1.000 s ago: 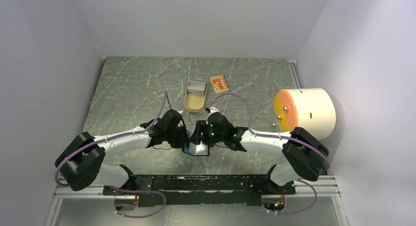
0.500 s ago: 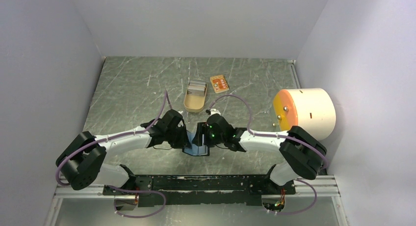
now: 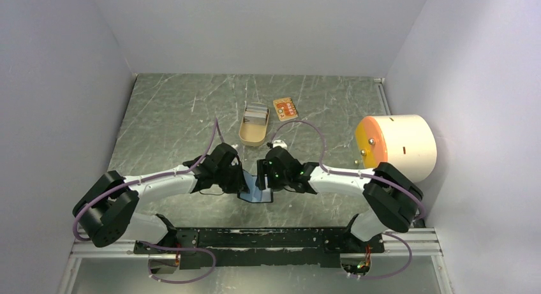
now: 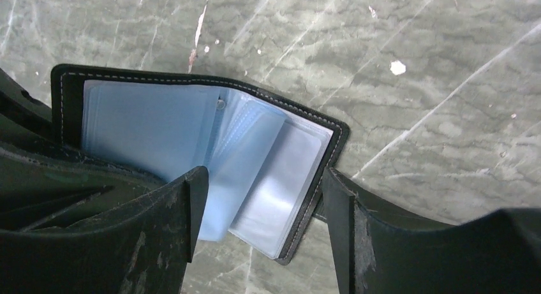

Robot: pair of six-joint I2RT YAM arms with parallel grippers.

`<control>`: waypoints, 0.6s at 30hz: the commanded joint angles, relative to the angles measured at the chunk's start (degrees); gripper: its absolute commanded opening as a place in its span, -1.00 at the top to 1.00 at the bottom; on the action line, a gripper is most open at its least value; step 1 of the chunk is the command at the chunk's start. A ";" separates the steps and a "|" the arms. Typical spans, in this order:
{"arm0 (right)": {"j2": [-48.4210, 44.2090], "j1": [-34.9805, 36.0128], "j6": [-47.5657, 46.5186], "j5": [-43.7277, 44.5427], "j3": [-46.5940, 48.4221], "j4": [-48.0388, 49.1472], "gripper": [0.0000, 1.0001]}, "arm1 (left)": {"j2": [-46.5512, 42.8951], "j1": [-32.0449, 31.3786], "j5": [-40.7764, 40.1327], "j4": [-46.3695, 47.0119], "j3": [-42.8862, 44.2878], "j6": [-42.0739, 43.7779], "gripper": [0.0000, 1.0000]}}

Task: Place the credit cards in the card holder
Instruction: Turn over the card slot in the card holder.

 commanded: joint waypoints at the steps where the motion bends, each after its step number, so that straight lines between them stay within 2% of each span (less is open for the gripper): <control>1: 1.66 0.58 -2.96 2.99 2.75 -4.19 -0.39 | -0.01 -0.50 0.94 2.18 -0.46 -0.28 0.82; 6: 2.24 1.69 -3.26 2.88 3.89 -4.04 -0.39 | -0.41 -0.45 0.73 2.50 -0.83 -0.52 0.82; 10: 2.10 2.16 -2.94 0.64 3.77 -0.98 -0.28 | -0.69 -0.45 1.00 3.74 -1.57 -2.01 0.81; 18: 3.64 1.46 0.56 -10.10 0.13 10.82 -0.12 | -3.15 0.28 2.37 4.44 -3.27 -2.71 0.56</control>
